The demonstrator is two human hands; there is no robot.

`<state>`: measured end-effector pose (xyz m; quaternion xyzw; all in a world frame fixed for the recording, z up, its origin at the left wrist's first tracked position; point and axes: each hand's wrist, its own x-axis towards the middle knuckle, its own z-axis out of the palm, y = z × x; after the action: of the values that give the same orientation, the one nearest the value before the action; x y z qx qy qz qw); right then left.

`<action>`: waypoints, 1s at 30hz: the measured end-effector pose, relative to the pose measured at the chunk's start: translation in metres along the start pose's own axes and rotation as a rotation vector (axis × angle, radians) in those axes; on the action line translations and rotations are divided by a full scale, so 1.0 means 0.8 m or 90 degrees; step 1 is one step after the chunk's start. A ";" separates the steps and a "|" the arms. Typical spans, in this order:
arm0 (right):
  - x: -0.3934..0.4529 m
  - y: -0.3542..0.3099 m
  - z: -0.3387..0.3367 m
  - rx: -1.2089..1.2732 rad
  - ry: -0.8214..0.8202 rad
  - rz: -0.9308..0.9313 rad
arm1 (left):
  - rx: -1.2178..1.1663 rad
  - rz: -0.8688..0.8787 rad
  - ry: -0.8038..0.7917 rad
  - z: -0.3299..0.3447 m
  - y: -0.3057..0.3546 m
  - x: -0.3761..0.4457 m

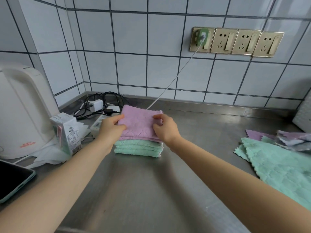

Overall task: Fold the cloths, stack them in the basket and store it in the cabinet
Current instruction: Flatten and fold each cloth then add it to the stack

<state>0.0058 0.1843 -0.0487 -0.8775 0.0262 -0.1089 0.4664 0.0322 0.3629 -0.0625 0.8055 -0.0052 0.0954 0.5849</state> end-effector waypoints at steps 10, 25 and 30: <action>-0.021 0.007 -0.050 -0.186 -0.066 -0.030 | 0.338 0.109 -0.044 -0.026 0.025 -0.025; -0.239 0.113 -0.302 -0.381 -0.074 -0.029 | 0.246 0.314 -0.180 0.139 0.100 -0.227; -0.287 0.161 -0.361 -0.496 -0.099 -0.025 | 0.219 0.329 -0.311 0.225 0.099 -0.279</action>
<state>-0.2735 -0.0887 -0.0367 -0.9947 0.0137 -0.0329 0.0967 -0.1697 0.1447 -0.0773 0.8627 -0.3310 0.0444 0.3798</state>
